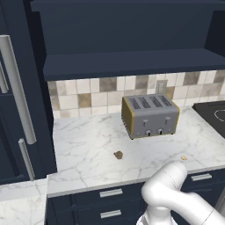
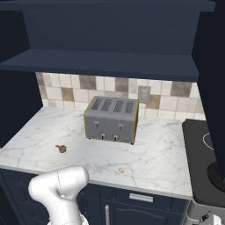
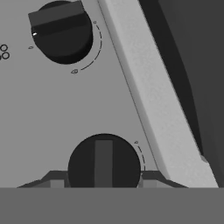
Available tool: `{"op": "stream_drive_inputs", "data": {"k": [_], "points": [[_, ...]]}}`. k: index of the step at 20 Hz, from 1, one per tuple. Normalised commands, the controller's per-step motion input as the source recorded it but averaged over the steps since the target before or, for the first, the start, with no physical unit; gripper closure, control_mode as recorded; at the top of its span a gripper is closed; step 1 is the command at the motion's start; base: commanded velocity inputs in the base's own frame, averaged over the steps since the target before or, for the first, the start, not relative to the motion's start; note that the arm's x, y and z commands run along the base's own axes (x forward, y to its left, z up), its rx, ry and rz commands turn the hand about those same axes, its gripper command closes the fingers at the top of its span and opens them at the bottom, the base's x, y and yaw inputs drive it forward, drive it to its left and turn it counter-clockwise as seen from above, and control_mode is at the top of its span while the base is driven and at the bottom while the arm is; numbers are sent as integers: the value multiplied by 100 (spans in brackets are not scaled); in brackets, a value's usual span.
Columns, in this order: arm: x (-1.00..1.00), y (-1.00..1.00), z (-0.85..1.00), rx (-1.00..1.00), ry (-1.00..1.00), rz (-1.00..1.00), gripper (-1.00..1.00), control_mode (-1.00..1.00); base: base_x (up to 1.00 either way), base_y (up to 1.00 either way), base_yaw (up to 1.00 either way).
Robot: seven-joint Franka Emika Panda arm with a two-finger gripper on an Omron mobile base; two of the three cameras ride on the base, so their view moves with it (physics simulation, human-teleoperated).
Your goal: Pick the pan from the cabinet and place it on the stove. Then turn on the stove burner for the pan.
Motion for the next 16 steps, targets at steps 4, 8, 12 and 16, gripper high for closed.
{"op": "stream_drive_inputs", "data": {"k": [4, 8, 12, 16], "points": [[-1, 5, -11, -6, 0, 0, -100, -100, 0, 0, 0], [-3, 6, -2, -3, 0, 0, -100, -100, 0, 0, 0], [-23, 10, 0, -1, -1, 0, -100, -100, 0, 0, 0], [-40, 21, 0, -2, 0, 0, -100, -100, 0, 0, 0]]}}
